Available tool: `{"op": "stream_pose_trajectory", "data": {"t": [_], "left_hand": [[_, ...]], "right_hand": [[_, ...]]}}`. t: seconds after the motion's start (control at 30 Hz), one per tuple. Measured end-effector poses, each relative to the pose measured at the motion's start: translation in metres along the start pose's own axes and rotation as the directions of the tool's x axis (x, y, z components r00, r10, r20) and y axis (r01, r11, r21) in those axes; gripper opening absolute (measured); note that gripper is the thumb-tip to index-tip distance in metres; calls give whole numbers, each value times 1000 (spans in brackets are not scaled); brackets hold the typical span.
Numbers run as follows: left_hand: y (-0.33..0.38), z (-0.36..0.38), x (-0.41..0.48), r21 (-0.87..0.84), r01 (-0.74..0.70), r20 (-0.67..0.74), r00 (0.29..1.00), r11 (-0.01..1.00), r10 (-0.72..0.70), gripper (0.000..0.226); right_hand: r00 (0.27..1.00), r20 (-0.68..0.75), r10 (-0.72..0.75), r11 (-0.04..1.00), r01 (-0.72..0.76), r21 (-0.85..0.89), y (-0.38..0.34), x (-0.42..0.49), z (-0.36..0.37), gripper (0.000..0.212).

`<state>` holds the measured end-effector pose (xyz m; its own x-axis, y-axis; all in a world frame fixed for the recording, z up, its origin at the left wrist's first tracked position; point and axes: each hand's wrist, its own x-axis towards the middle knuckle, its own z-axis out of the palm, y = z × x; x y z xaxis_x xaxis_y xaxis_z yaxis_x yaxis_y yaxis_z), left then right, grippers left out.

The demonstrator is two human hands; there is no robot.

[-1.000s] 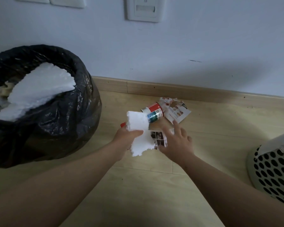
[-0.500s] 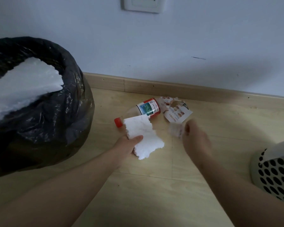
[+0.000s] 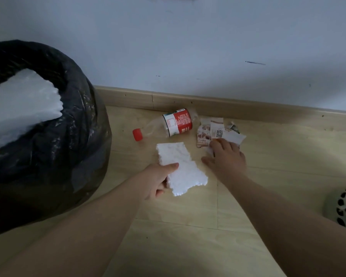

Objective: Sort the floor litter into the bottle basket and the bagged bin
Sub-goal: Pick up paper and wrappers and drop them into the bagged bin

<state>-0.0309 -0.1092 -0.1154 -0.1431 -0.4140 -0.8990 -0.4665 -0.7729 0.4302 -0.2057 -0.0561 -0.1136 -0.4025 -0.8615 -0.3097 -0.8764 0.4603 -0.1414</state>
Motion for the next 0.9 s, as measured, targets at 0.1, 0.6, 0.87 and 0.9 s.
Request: {"op": "stream_pose_trajectory", "data": {"t": [0.1, 0.6, 0.87, 0.9], "left_hand": [[3, 1, 1, 0, 14, -9, 1000, 1000, -14, 26], [-16, 7, -18, -4, -190, -126, 974, 982, 188, 35], [-24, 1, -19, -10, -210, -129, 970, 978, 207, 34], [-24, 2, -19, 5, -213, -124, 969, 977, 212, 34]], "right_hand": [[1000, -30, -2, 1000, 2, -22, -1, -2, -4, 36], [981, -109, -160, 987, 160, -8, 31, -83, 22, 36], [934, -271, 232, 806, -29, 591, 24, -67, -20, 28], [914, -290, 284, 744, -19, 668, 20, -65, -31, 31]]}}
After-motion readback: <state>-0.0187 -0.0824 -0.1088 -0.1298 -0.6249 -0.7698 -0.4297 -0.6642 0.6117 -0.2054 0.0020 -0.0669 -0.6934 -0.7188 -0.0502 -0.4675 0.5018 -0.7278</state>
